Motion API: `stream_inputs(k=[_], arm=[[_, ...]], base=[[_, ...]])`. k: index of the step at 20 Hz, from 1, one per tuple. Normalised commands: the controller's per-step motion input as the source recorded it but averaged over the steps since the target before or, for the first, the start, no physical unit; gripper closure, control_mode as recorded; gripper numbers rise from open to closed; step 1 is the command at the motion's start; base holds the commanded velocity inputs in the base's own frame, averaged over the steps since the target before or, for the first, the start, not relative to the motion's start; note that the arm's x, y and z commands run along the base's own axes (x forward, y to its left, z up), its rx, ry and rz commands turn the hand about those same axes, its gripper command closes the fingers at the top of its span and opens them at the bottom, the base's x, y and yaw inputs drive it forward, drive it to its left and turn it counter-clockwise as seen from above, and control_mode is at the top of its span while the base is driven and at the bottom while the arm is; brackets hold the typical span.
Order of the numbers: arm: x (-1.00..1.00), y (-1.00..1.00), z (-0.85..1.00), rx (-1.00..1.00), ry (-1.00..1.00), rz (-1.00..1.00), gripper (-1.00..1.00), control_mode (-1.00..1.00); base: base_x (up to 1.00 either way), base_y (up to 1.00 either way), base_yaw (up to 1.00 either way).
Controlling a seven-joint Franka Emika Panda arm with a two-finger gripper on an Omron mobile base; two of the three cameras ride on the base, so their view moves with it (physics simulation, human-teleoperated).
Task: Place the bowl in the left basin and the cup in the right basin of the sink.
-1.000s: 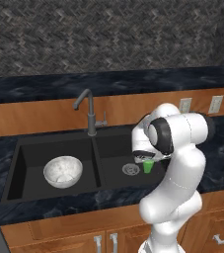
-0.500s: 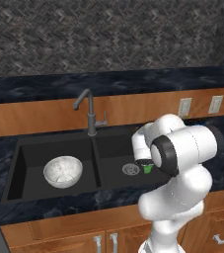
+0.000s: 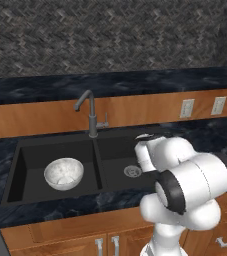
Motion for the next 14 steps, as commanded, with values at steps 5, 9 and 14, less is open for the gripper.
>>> stream_inputs(k=[5,9,14], arm=[[0.09,-0.03,0.68,0.11,0.03,0.02,-1.0,-1.0],[0.07,-0.03,0.65,0.09,0.09,0.01,-1.0,-1.0],[-0.01,-0.13,0.56,0.05,0.16,0.0,-1.0,-1.0]], base=[[0.0,0.0,0.0],[0.0,0.0,0.0],[0.0,0.0,0.0]])
